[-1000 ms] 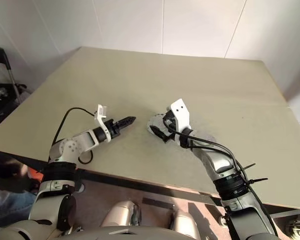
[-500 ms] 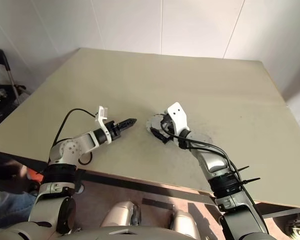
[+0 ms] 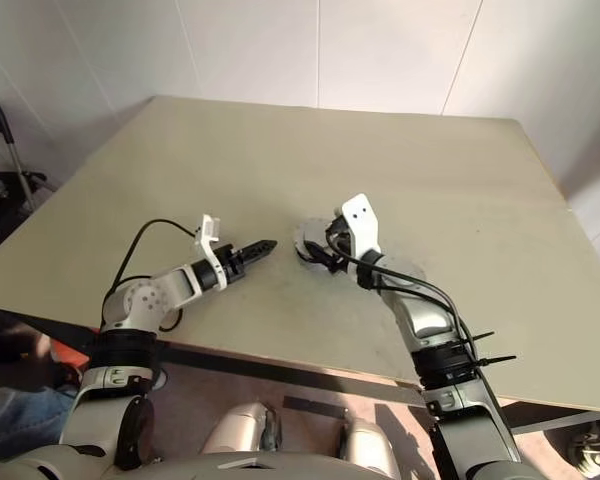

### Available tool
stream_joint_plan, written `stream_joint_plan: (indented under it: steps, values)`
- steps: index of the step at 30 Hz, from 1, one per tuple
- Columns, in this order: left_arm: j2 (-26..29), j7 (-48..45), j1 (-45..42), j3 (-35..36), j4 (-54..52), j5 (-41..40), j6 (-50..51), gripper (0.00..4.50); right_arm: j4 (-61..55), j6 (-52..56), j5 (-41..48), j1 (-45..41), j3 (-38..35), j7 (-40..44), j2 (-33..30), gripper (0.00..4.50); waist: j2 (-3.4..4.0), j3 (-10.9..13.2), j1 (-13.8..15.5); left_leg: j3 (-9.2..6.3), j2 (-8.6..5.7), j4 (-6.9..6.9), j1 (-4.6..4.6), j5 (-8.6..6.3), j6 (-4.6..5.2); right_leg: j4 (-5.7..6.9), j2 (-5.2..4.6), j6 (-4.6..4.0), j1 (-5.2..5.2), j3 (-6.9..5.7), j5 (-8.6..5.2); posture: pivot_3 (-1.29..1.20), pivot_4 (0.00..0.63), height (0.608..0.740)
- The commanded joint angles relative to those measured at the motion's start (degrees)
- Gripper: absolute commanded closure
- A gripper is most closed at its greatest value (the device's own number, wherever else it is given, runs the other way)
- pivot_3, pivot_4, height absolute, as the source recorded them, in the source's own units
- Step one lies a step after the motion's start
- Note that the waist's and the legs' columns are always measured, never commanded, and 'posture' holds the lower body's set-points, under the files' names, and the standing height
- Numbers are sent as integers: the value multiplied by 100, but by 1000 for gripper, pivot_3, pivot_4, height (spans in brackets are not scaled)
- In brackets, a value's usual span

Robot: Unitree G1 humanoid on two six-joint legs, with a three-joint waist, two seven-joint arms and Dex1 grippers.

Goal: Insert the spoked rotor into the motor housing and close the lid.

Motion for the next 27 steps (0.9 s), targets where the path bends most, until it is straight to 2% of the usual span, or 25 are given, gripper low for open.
stream_joint_plan:
  steps: [1, 5, 13, 27]
  values:
    - [14, -10, -31, 28, -149, -40, -69, 1270, -78, -91, -54, -118, -67, 87, -6, 1355, 0, 0, -4, 0, 0, 0, 0, 0, 0, 0, 0, 0, 0, 0, 0, 0, 0, 740]
    - [26, 8, -23, 47, -170, -49, -59, 1270, -97, -26, -107, -32, 17, 281, -69, 1355, 0, 0, -10, 0, 0, 0, 1, 0, 0, 0, 0, 0, 0, 0, 0, 0, 0, 740]
    - [21, 0, -17, 17, -174, -46, -44, 1270, 183, -22, -421, -75, -1, 42, 28, 1355, 0, 0, -14, 0, 0, 0, 4, 0, 0, 1, 0, 0, 4, 0, 0, 0, 0, 740]
    - [8, 3, 16, -6, -193, -42, -42, 1270, 271, 207, -454, -126, -85, -55, 86, 1355, 0, 0, -15, 0, 0, 0, 19, 0, 0, 4, 0, 0, 16, 0, 0, 0, 0, 740]
